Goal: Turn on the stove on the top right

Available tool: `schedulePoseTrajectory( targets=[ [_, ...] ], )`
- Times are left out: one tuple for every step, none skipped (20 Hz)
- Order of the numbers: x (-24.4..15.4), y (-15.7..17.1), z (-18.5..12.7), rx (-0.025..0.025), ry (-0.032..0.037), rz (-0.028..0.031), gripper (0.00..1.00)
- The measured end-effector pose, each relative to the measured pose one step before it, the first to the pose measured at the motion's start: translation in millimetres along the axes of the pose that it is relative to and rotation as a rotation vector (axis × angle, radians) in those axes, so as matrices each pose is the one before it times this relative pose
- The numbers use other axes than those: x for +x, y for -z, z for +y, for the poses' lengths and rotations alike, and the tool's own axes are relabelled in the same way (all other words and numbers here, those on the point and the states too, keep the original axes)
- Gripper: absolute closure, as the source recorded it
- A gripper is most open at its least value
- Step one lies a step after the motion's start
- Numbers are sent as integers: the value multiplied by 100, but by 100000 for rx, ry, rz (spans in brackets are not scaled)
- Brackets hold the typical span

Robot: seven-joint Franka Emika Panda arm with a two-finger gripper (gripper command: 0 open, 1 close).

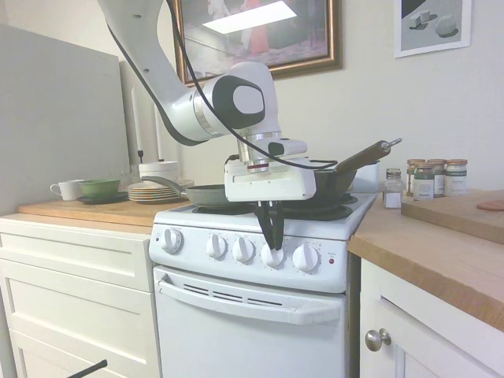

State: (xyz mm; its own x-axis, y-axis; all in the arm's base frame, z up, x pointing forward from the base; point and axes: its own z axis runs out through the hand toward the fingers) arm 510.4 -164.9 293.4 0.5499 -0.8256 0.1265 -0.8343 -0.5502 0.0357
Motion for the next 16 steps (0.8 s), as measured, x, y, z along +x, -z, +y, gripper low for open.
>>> schedulePoseTrajectory(
  targets=[
    [-39, 11, -51, -8, 122, 31, 100],
    [-15, 5, -19, -27, 57, 35, 100],
    [-24, 4, -28, -16, 67, 10, 100],
    [-34, 3, -37, 2, 87, -2, 100],
    [-41, 7, -50, 14, 99, 4, 100],
    [-63, 13, -78, 22, 137, 4, 100],
    [-93, 15, -102, -7, 176, -35, 100],
    [-148, 40, -139, -13, 219, -72, 100],
    [-336, -7, -235, 0, 355, -315, 100],
    [-453, -130, -282, -102, 436, -404, 100],
    [-291, 29, -323, 91, 275, -47, 100],
    [-233, 15, -253, 117, 154, -86, 100],
    [-156, 12, -182, 126, 37, -20, 100],
    [-63, -30, -66, -3, -114, -75, 100],
    [-30, -63, 14, -47, -152, -145, 100],
    [-57, -76, 40, -44, -113, -188, 100]
  ],
)
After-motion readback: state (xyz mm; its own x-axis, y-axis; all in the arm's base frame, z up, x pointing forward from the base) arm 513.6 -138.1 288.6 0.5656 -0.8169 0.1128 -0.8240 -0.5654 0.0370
